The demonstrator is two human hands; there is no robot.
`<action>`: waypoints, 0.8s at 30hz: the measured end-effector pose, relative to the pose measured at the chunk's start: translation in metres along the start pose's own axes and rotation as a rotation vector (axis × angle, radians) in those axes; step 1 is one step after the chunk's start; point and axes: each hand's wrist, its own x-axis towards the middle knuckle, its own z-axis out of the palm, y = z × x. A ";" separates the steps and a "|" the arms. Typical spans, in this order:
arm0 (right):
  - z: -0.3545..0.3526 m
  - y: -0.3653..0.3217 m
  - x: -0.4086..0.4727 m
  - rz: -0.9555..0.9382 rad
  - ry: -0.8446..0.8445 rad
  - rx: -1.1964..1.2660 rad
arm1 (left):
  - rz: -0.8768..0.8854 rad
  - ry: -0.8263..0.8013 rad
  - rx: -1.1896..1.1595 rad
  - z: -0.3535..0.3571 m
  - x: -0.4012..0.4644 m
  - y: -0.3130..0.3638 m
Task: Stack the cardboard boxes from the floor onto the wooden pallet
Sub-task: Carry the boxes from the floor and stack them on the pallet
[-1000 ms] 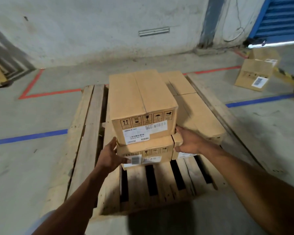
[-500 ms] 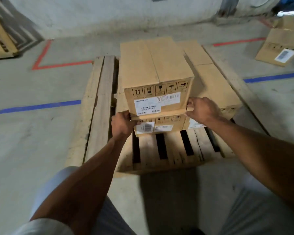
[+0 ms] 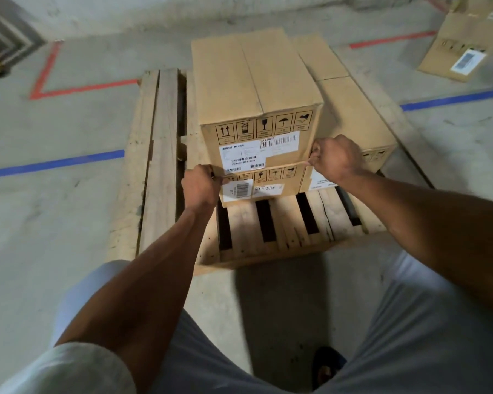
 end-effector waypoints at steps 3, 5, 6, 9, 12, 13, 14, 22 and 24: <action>0.000 0.003 0.000 -0.006 -0.009 0.005 | -0.020 -0.012 -0.023 -0.002 0.001 0.001; 0.002 0.004 0.001 -0.011 0.001 0.015 | -0.031 -0.018 -0.037 -0.003 0.002 0.001; 0.002 0.004 0.002 -0.013 0.007 0.017 | -0.034 -0.022 -0.051 -0.004 0.002 0.001; 0.005 0.007 0.006 -0.021 0.026 0.027 | -0.049 -0.015 -0.108 -0.006 0.002 -0.001; 0.010 0.010 0.008 -0.024 0.045 0.068 | -0.083 -0.021 -0.184 -0.005 0.004 -0.006; 0.011 0.012 0.009 -0.033 0.052 0.080 | -0.086 -0.021 -0.183 -0.005 0.005 -0.007; 0.012 0.013 0.011 -0.037 0.060 0.092 | -0.088 -0.023 -0.183 -0.004 0.007 -0.008; 0.019 0.018 0.028 0.129 -0.007 0.254 | -0.104 -0.040 -0.282 -0.007 0.011 -0.004; 0.014 0.017 0.029 0.113 -0.037 0.225 | -0.083 -0.042 -0.240 -0.007 0.014 -0.004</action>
